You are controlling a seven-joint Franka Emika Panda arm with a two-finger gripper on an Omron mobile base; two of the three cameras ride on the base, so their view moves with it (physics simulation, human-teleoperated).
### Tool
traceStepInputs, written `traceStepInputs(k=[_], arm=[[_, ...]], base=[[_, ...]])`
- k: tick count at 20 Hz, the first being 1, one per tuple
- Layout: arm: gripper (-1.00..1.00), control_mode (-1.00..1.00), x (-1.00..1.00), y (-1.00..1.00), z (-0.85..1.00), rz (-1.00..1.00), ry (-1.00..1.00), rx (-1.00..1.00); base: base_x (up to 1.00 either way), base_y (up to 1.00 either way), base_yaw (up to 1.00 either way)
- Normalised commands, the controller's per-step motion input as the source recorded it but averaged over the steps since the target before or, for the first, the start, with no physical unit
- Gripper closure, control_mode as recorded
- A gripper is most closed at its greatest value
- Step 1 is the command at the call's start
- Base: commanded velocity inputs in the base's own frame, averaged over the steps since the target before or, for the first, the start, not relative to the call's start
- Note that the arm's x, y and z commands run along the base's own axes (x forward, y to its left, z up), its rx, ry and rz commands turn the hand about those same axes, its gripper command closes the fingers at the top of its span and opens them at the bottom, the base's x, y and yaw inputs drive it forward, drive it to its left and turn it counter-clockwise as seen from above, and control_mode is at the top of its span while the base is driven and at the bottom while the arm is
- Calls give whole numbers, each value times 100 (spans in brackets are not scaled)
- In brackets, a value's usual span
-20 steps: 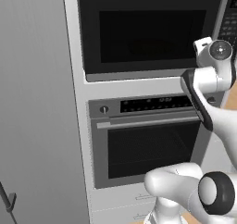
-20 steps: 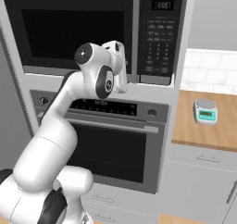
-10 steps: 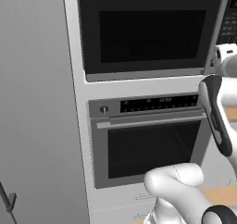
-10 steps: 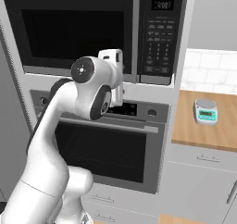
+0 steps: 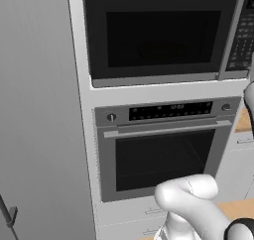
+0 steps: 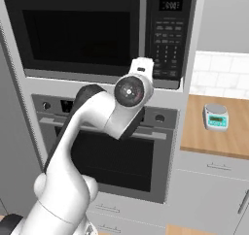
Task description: Pick the cucumber from the sink and place it in the bowl. Then pick the bowl and place it in the microwave. Then close the microwave door and press the start button.
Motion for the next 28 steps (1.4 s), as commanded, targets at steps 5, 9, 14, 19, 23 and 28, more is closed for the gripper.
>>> traceStepInputs(k=[5, 9, 14, 19, 23, 28], arm=[[-100, -100, 1, -47, 20, 3, -16, 11], [100, -100, 20, 15, -3, 7, -17, 0], [100, -100, 50, 20, -1, 0, -11, 0], [100, -100, 39, 0, 0, 0, -7, 0], [100, -100, 43, -1, 0, -1, -6, 0], [100, -100, 40, -16, -2, -1, -5, 0]], base=[[0, 0, 0], [0, 0, 0], [0, 0, 0], [0, 0, 0], [0, 0, 0], [0, 0, 0]])
